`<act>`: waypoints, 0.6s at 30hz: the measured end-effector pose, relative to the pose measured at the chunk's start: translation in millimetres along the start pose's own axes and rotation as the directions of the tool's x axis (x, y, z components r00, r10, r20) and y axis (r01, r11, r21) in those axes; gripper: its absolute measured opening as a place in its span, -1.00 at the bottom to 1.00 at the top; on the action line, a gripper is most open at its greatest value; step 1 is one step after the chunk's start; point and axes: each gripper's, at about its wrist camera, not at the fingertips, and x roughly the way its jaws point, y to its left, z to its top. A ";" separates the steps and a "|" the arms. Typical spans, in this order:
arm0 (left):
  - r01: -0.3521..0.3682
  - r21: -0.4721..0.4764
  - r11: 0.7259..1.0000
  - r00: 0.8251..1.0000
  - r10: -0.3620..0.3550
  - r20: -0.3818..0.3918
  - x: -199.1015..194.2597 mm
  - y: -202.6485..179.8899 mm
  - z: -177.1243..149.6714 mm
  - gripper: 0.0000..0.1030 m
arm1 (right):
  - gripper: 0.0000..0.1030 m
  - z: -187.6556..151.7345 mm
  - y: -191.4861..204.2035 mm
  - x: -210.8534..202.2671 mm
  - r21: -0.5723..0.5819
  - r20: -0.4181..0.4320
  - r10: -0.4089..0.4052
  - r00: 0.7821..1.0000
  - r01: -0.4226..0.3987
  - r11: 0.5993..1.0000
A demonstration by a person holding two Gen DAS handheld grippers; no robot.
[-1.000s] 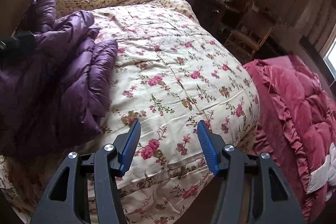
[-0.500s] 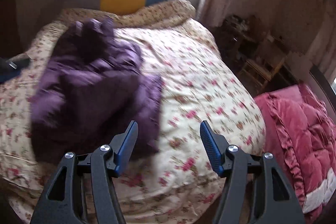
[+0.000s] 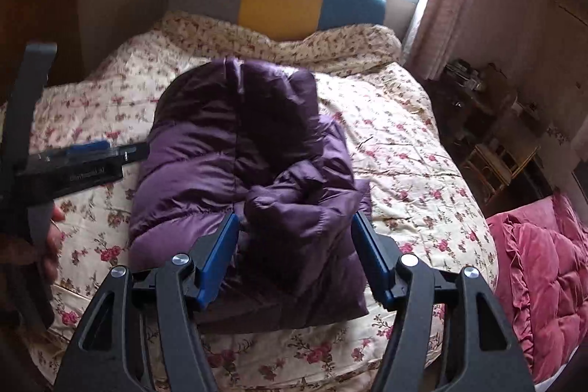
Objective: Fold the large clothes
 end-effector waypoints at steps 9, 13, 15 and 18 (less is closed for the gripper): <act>0.007 0.027 1.000 1.000 -0.007 -0.012 15.2 -9.5 6.6 0.44 | -0.70 -12.8 -5.1 32.2 0.010 -0.087 0.000 0.996 0.001 1.000; 0.016 0.027 1.000 1.000 -0.015 -0.023 25.5 -13.0 7.4 0.44 | -0.73 -23.5 -13.4 42.0 0.035 -0.120 0.001 0.993 0.003 0.999; 0.023 0.033 0.999 0.999 -0.022 -0.027 29.3 -16.5 7.6 0.44 | -0.73 -28.3 -15.8 46.3 0.049 -0.134 0.005 0.991 0.002 0.999; 0.027 0.052 0.998 0.999 -0.025 -0.034 34.4 -23.0 7.7 0.44 | -0.73 -32.5 -17.1 54.2 0.059 -0.148 0.003 0.989 0.006 0.998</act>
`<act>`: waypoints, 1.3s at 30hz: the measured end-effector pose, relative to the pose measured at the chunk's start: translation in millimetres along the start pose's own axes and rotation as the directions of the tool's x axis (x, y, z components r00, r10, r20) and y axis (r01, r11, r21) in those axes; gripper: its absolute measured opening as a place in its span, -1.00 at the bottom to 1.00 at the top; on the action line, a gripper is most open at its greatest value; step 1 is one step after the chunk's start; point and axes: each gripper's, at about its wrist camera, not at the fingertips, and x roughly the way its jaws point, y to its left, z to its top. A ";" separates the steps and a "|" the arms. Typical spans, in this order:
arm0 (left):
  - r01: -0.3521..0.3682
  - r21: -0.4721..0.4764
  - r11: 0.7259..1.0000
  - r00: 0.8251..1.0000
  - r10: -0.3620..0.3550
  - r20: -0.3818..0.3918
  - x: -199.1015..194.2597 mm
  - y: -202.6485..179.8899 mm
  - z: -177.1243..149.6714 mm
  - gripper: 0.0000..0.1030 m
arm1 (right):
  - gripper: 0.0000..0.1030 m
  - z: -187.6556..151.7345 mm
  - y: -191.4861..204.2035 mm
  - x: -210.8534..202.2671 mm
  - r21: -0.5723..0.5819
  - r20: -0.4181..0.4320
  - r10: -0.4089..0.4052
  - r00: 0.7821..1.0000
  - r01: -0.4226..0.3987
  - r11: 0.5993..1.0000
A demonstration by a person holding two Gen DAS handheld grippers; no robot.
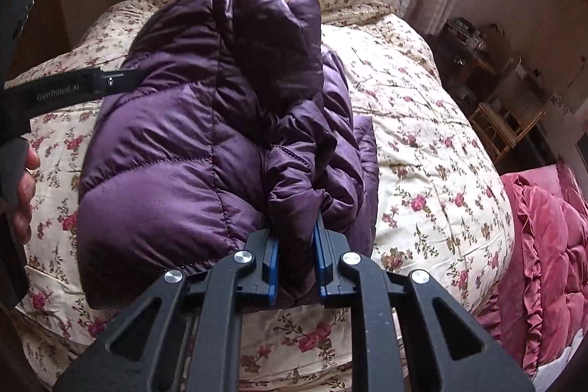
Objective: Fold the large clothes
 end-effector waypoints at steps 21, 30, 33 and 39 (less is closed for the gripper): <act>0.006 0.060 0.998 1.000 -0.004 -0.030 31.8 -20.2 -1.8 0.41 | -0.63 -10.6 -0.5 19.4 0.054 -0.021 -0.032 0.999 0.033 0.998; -0.003 0.079 0.997 1.000 0.003 0.004 18.5 -21.2 -0.7 0.41 | -0.13 1.1 3.8 -18.5 0.064 0.062 -0.035 0.997 0.031 0.997; -0.006 0.091 0.996 1.000 0.005 0.015 14.5 -22.5 -0.2 0.41 | -0.11 8.8 8.9 -30.0 0.065 0.095 -0.030 0.995 0.023 0.998; -0.005 0.101 0.995 1.000 0.002 0.028 9.2 -22.8 4.7 0.41 | -0.12 29.4 20.3 -32.2 0.071 0.136 -0.039 0.990 0.030 0.997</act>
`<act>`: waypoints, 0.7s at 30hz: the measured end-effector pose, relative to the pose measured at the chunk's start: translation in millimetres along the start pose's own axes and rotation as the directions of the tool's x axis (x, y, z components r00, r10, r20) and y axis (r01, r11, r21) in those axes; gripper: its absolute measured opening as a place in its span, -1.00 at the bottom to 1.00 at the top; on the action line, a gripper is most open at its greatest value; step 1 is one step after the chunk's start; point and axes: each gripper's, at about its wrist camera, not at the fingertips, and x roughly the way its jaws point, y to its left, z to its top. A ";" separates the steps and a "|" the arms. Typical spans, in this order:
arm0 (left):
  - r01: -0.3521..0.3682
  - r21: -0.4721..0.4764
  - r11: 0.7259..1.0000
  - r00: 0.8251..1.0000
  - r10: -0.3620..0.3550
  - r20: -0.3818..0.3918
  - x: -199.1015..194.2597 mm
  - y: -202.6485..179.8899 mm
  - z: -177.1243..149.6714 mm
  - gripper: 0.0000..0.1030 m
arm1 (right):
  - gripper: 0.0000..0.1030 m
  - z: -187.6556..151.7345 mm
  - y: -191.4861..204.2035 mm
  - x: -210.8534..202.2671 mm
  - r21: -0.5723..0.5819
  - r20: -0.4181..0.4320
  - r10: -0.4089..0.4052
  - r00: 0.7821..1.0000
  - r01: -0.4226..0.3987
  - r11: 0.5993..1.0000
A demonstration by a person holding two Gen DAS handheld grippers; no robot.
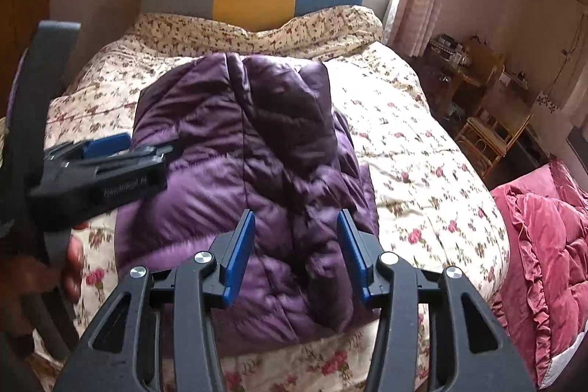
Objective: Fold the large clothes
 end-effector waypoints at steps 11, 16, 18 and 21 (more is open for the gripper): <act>-0.022 0.016 1.000 1.000 0.022 0.010 2.4 7.2 11.3 0.41 | -0.15 31.6 5.3 37.6 0.046 0.004 -0.047 0.999 0.047 0.998; -0.027 0.021 0.999 1.000 0.027 0.009 5.9 8.3 14.8 0.41 | -0.16 40.1 1.3 55.9 0.085 -0.011 -0.060 0.998 0.060 0.995; -0.025 0.026 0.999 1.000 0.025 0.009 7.9 8.1 15.7 0.41 | -0.20 39.8 -2.2 65.1 0.088 -0.022 -0.076 0.997 0.077 0.993; -0.022 0.027 0.999 1.000 0.022 0.006 11.4 9.3 16.3 0.41 | -0.24 36.2 -5.8 76.9 0.087 -0.051 -0.084 0.995 0.088 0.992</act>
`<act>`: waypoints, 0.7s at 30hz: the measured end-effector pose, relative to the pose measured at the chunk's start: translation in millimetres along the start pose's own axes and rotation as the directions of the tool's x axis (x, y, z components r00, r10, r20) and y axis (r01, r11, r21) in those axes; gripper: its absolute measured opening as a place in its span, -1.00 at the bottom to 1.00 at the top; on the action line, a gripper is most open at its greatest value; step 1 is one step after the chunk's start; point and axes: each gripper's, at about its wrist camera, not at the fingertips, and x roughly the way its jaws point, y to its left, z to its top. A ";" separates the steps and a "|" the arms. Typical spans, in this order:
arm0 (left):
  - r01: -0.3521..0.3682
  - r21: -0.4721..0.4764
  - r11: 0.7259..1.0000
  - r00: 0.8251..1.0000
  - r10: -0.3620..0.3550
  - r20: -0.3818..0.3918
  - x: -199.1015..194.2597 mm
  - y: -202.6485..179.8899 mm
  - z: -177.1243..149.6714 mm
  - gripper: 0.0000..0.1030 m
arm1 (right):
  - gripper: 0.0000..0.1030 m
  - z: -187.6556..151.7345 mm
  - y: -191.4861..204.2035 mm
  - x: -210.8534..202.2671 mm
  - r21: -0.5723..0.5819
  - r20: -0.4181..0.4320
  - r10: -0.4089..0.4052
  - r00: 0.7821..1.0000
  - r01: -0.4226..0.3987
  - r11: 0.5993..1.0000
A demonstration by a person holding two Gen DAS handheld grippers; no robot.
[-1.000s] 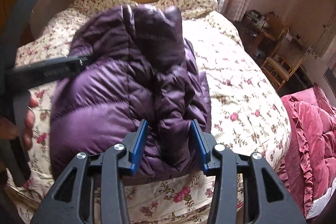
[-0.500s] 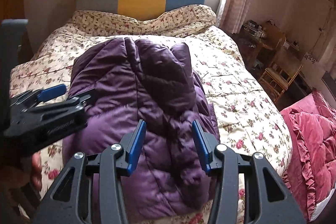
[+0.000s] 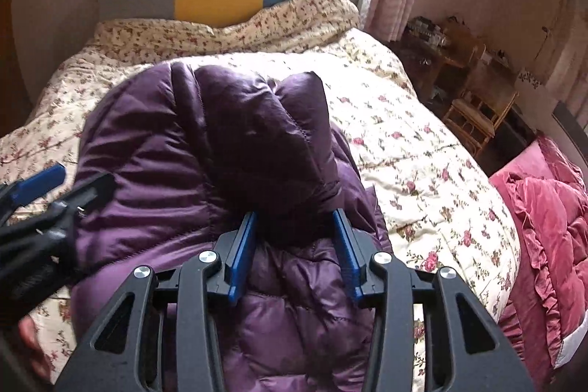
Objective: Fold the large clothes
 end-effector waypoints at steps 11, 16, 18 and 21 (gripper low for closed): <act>-0.010 -0.037 0.999 0.999 0.009 -0.036 26.2 4.3 14.7 0.41 | -0.26 -23.0 -9.7 37.7 0.006 -0.061 0.039 0.997 -0.038 0.999; -0.004 -0.063 0.998 0.996 -0.002 -0.089 56.5 2.5 15.3 0.41 | -0.26 -28.9 -17.6 54.5 0.022 -0.053 0.080 0.995 -0.079 0.997; -0.013 -0.049 0.999 0.995 0.007 -0.104 68.9 -0.8 9.4 0.42 | -0.26 -29.4 -18.8 60.4 0.026 -0.049 0.092 0.995 -0.091 0.996; -0.031 -0.042 0.999 0.994 0.027 -0.110 81.1 -3.8 1.0 0.43 | -0.26 -31.7 -19.8 65.3 0.026 -0.039 0.096 0.995 -0.095 0.995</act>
